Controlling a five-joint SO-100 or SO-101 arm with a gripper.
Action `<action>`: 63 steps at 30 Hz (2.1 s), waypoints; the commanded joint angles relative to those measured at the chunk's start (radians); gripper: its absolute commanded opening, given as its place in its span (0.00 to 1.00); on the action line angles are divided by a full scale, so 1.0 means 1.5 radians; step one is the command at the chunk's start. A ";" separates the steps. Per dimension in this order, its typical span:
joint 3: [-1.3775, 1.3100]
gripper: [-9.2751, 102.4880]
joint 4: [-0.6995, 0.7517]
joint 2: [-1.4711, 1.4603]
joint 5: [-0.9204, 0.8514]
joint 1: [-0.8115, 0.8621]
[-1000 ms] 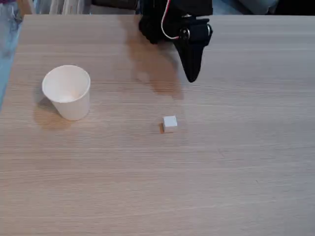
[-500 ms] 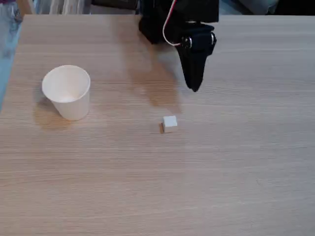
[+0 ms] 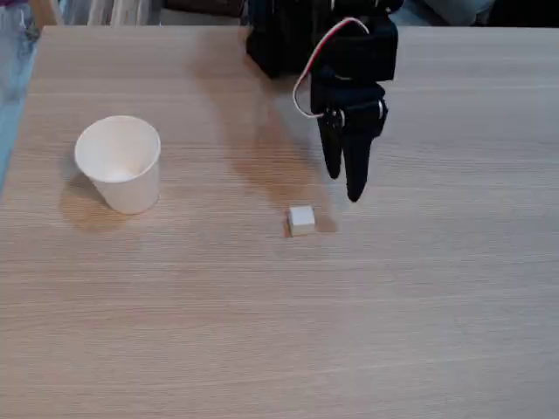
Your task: Grasp a block and put it in the bin.
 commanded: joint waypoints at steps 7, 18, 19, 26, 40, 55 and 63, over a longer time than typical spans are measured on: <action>-0.036 0.32 -0.062 -0.031 0.037 0.079; 0.003 0.32 -0.074 -0.042 0.029 0.125; 0.005 0.32 -0.075 -0.043 0.026 0.124; 0.007 0.32 -0.078 -0.052 0.022 0.090; -0.004 0.30 -0.102 -0.100 0.011 0.056; -0.060 0.30 -0.041 -0.132 -0.028 0.044; -0.133 0.30 0.002 -0.178 -0.044 0.031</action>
